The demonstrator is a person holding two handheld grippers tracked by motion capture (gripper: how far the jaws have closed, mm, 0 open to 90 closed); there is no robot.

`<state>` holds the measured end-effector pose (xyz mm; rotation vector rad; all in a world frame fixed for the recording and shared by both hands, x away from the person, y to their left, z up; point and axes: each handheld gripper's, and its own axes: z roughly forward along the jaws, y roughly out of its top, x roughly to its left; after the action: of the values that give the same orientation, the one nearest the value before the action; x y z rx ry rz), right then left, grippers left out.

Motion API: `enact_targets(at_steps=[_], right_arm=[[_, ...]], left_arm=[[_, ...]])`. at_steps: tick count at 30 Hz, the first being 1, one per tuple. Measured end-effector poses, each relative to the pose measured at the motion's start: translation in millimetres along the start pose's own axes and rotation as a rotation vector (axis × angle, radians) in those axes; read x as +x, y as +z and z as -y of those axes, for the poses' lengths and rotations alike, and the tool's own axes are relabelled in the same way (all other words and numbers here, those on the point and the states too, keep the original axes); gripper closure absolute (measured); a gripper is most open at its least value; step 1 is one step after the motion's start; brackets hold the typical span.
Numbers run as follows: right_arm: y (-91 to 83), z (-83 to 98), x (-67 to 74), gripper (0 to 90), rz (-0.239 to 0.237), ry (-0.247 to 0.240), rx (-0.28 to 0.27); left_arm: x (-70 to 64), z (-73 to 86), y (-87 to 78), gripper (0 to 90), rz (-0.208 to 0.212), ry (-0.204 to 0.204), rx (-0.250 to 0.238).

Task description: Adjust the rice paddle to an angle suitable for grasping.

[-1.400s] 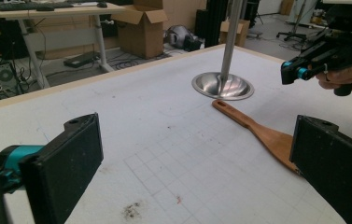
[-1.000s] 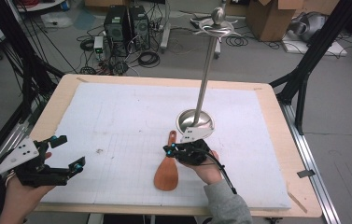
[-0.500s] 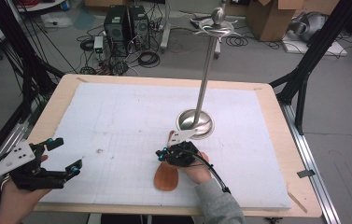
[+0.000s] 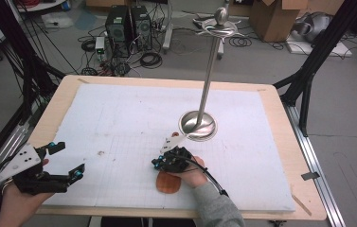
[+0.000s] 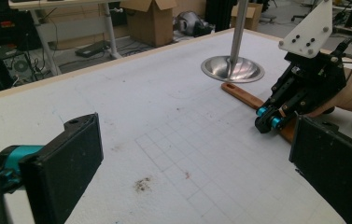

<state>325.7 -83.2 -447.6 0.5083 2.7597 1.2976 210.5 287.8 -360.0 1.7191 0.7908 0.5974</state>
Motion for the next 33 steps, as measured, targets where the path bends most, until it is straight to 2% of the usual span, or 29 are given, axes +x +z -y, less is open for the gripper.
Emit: enact_targets(at_steps=[5, 11, 21, 33], right_arm=[[-0.3, 0.1, 1.4, 89.9, -0.021, 0.001, 0.010], [-1.6, 0.4, 6.1, 89.9, -0.017, -0.005, 0.023], [-9.3, 8.6, 9.6, 90.0, -0.035, 0.028, 0.019], [-26.1, 21.2, 13.6, 90.0, -0.034, 0.017, 0.032]], left_arm=[[0.7, -0.2, -0.3, 3.2, 0.000, -0.004, -0.004], [1.8, -1.4, 2.2, 3.2, 0.008, -0.005, -0.007], [0.4, -4.0, 16.4, 3.2, 0.036, -0.003, -0.001], [-0.6, -10.2, 32.2, 3.2, 0.068, 0.001, -0.008]])
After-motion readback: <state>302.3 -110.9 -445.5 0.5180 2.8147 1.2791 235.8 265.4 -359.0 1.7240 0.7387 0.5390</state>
